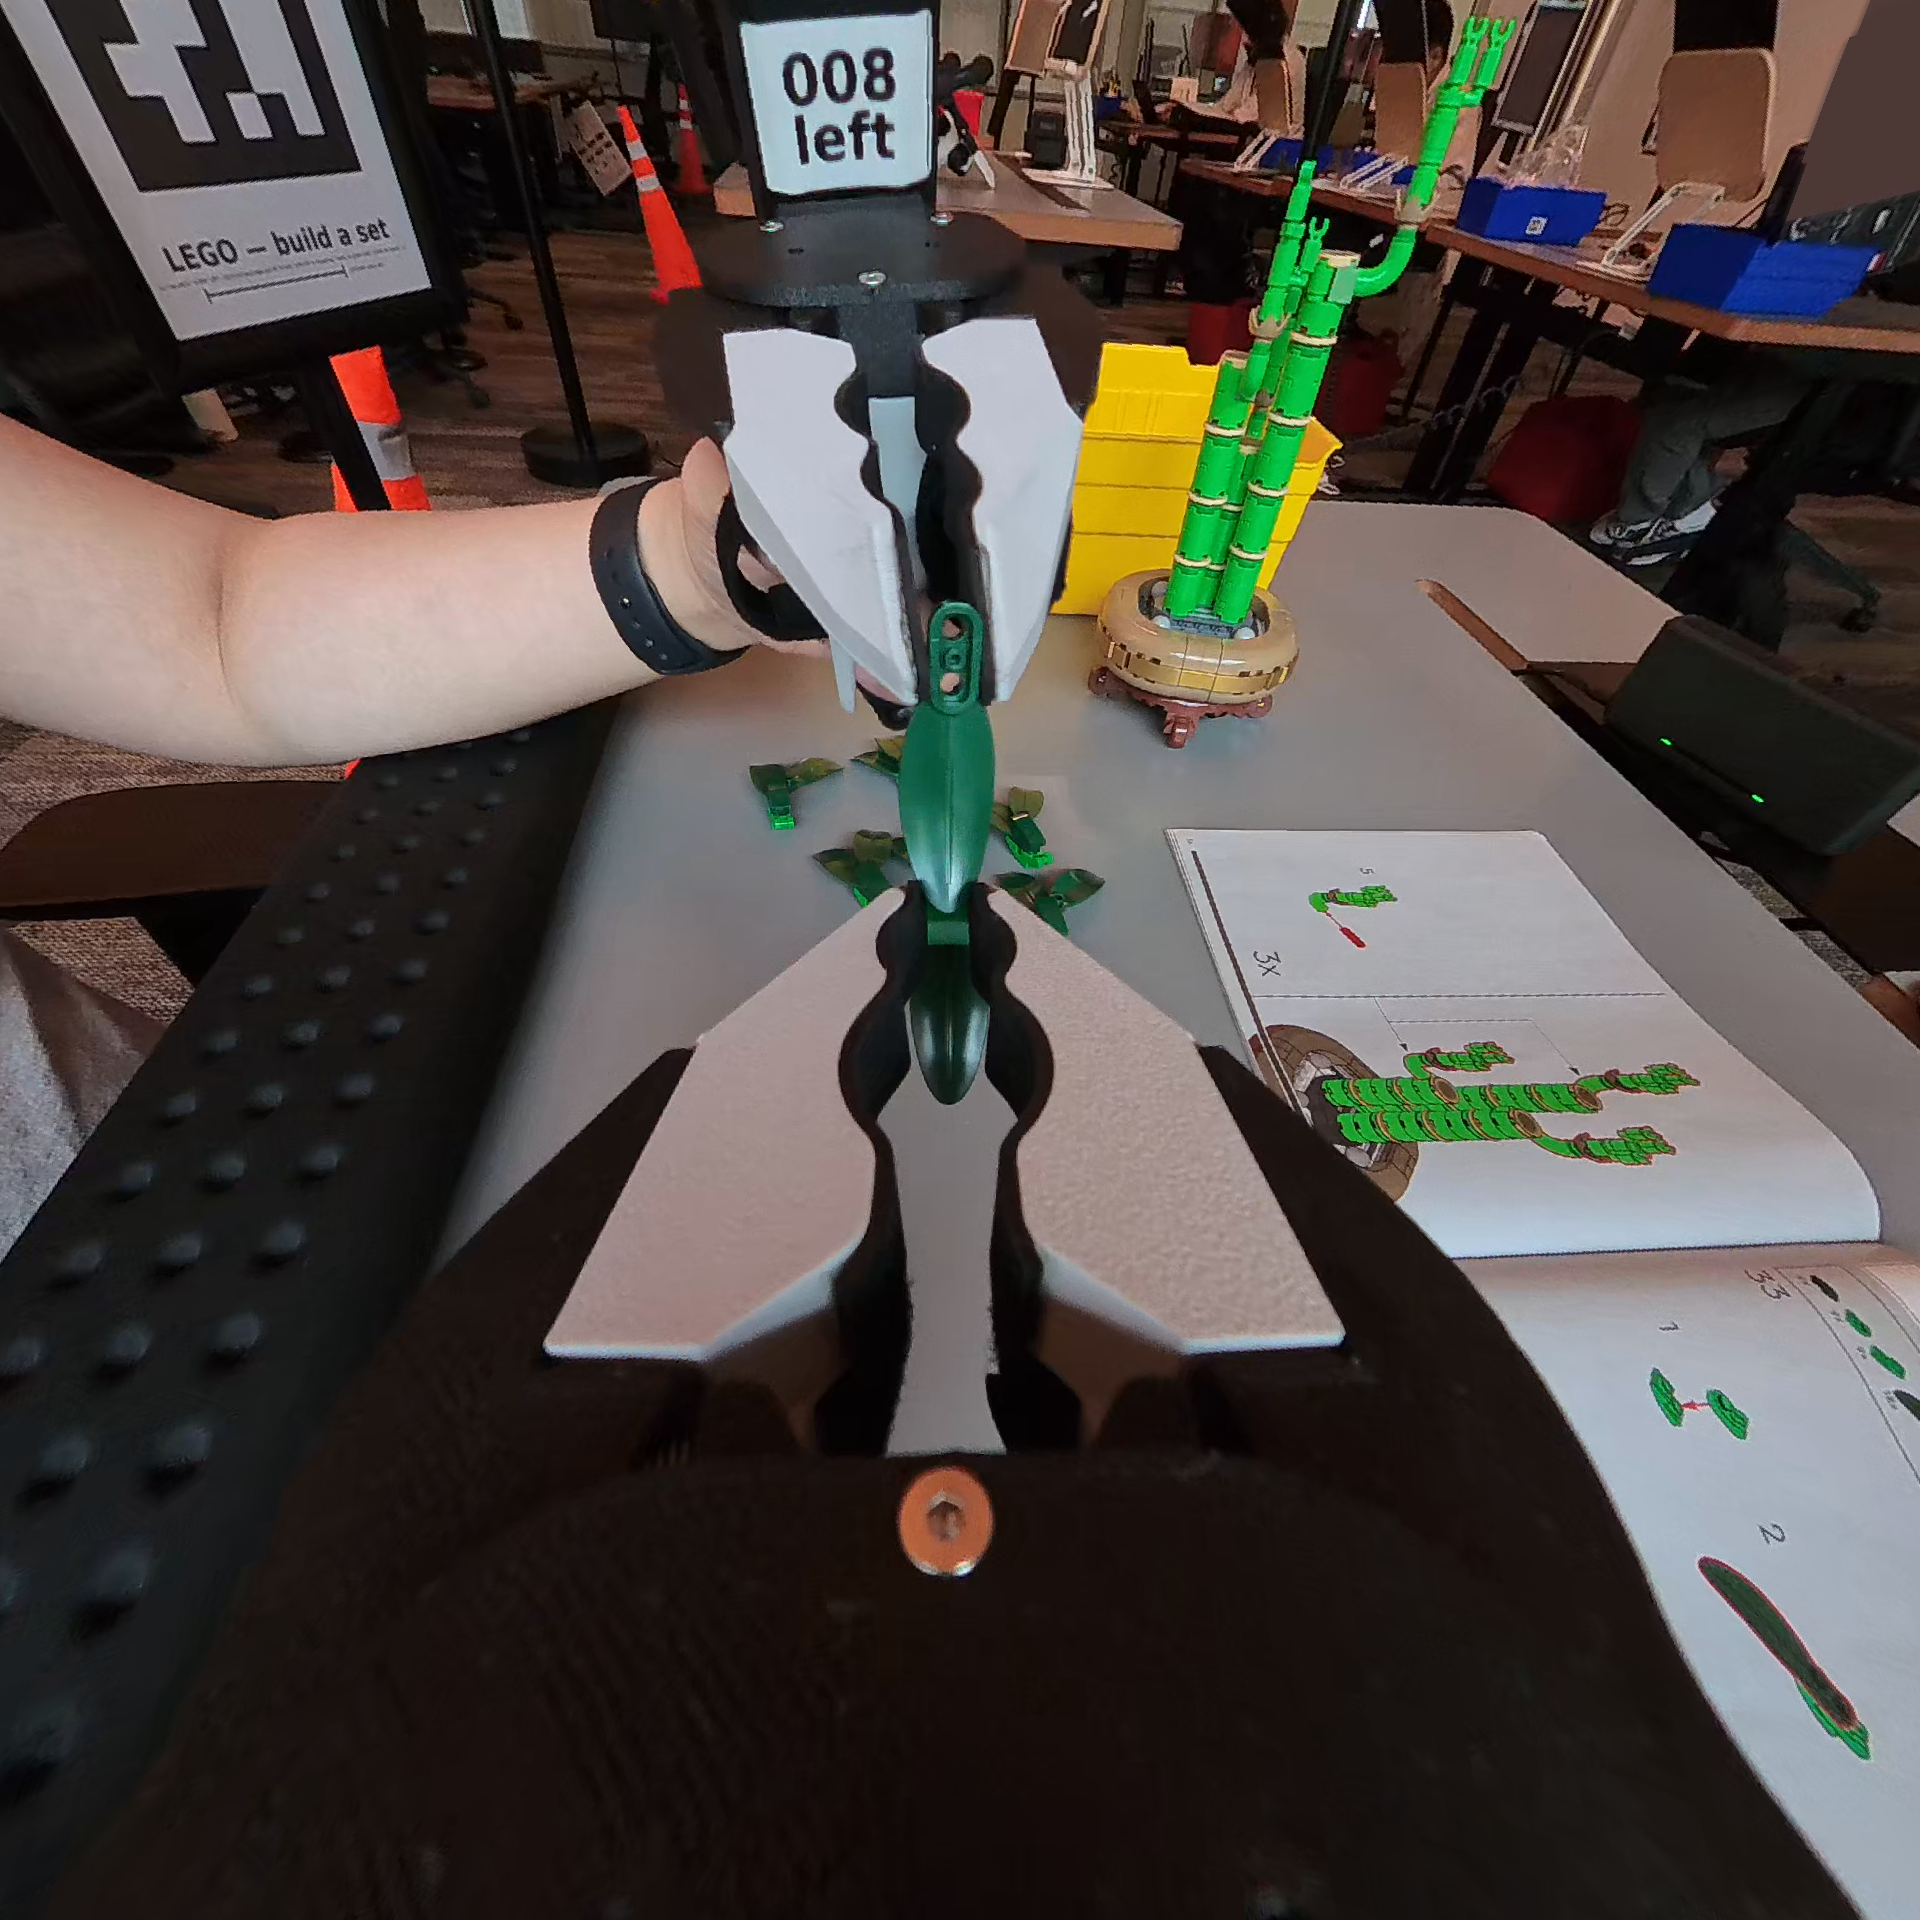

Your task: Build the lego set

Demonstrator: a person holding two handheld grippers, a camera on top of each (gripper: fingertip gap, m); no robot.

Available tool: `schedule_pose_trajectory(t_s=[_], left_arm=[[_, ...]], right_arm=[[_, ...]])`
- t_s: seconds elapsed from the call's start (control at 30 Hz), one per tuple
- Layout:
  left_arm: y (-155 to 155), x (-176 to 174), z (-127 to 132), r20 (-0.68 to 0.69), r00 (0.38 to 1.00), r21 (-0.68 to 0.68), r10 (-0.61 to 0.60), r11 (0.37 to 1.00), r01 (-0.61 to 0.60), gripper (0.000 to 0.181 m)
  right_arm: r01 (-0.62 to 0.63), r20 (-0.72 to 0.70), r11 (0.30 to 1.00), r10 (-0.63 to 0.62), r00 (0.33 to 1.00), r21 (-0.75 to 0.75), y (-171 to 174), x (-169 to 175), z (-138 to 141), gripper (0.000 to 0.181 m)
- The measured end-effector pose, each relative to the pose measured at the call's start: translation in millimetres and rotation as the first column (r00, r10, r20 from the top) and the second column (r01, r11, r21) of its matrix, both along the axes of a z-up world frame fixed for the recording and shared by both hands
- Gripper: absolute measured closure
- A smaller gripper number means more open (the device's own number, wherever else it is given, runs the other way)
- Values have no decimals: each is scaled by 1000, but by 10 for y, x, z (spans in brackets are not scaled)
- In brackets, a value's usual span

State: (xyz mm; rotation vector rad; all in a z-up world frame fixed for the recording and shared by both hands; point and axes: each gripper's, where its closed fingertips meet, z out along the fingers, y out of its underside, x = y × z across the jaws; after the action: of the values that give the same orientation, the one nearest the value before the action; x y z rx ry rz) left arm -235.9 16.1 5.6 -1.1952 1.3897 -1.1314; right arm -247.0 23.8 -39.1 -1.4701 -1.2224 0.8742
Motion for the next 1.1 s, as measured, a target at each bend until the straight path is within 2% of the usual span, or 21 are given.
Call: schedule_pose_trajectory(t_s=[0.57, 0.8, 0.9, 1.0, 1.1], left_arm=[[-13, 40, 2, 27, 1000, -29, -9, 1000, 9, 174], [22, 39, 86, 59, 998, -27, 19, 999, -17, 176], [52, 7, 129, 64, 997, -14, 40, 999, -39, 176], [82, -39, 138, 49, 997, -2, 53, 999, -53, 176], [154, -43, 14, -31, 995, 32, 93, 995, -92, 175]], right_arm=[[-3, -7, 1000, 3, 1000, -10, 2, -15, -7, 176], [-12, -76, 998, 8, 997, -54, 10, 3, 84, 176], [23, -103, 989, -39, 994, -145, 110, 74, 81, 176], [63, -188, 936, -136, 973, -347, 304, 217, 78, 176], [-36, -361, 850, -185, 914, -526, 391, 365, 239, 176]])
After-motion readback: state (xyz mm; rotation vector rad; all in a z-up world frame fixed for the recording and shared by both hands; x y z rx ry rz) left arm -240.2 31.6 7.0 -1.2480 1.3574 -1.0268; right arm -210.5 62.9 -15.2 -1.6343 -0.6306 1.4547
